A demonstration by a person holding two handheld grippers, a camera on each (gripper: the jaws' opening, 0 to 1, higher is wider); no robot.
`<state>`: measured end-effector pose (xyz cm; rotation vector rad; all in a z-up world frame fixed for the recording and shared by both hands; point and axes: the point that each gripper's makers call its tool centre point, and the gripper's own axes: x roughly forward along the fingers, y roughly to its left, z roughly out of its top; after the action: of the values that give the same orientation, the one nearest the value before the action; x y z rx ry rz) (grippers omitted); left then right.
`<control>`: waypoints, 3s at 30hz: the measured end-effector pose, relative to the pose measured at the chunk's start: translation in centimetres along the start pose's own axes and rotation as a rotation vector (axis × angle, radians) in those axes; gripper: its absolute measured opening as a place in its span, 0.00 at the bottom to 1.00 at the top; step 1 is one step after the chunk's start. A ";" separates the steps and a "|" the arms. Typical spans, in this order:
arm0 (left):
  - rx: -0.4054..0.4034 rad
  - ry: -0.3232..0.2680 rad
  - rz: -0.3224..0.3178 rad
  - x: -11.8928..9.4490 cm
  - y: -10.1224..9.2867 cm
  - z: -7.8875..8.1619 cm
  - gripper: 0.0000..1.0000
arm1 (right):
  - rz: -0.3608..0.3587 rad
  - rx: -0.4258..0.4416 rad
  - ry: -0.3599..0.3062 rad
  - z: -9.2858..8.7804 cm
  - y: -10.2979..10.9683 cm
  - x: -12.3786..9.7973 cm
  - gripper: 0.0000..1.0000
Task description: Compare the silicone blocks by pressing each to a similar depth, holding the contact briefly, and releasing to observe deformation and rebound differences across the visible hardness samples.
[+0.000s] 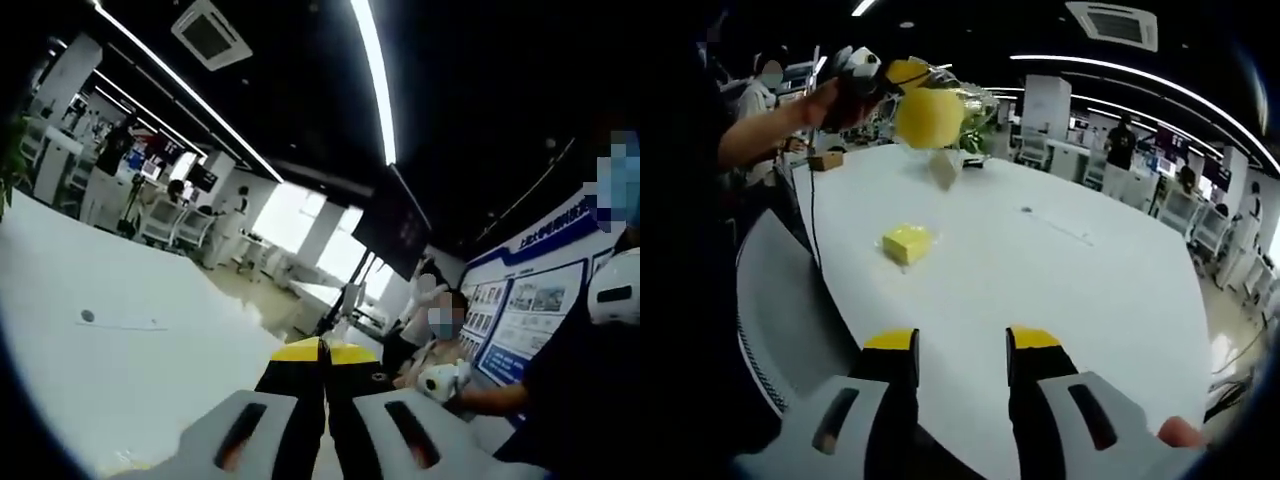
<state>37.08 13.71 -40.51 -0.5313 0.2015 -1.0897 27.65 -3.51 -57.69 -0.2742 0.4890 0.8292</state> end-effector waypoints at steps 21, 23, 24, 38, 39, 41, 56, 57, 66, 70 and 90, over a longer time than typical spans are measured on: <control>-0.020 0.020 -0.031 0.3 -1.0 -0.8 0.00 | 0.194 -0.140 -0.099 10.6 -1.8 2.5 0.34; -0.022 0.020 -0.031 0.3 -1.0 -0.8 0.00 | 0.207 -0.145 -0.105 11.4 -1.7 3.0 0.34; -0.023 0.021 -0.034 0.3 -1.1 -0.8 0.00 | 0.216 -0.150 -0.111 11.8 -1.7 3.3 0.34; -0.035 0.028 -0.055 0.8 -1.3 -1.0 0.00 | 0.388 -0.094 -0.187 16.0 0.6 6.2 0.36; -0.037 0.027 -0.058 0.8 -1.4 -1.0 0.00 | 0.407 -0.084 -0.189 16.1 0.9 6.4 0.36; -0.045 0.027 -0.065 0.9 -1.5 -1.0 0.00 | 0.432 -0.074 -0.195 16.3 1.4 6.7 0.36; -0.092 -0.014 -0.118 1.8 -2.8 -0.2 0.00 | 0.615 0.157 -0.329 18.8 3.0 8.1 0.37; -0.093 -0.017 -0.117 1.9 -2.7 -0.1 0.00 | 0.622 0.167 -0.337 19.0 3.0 8.1 0.37; -0.118 -0.034 -0.112 1.8 -2.1 -0.2 0.00 | 0.615 0.186 -0.364 19.0 3.1 8.7 0.31; -0.099 -0.023 -0.102 1.8 -1.9 -0.4 0.00 | 0.612 0.171 -0.353 18.7 3.3 8.9 0.27; 0.045 0.084 -0.043 2.0 -0.6 -2.7 0.00 | 0.581 0.141 -0.208 16.2 3.7 9.4 0.10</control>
<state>36.41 10.94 -42.30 -0.4514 0.2392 -1.1573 35.22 11.67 -48.87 0.0949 0.4329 1.3652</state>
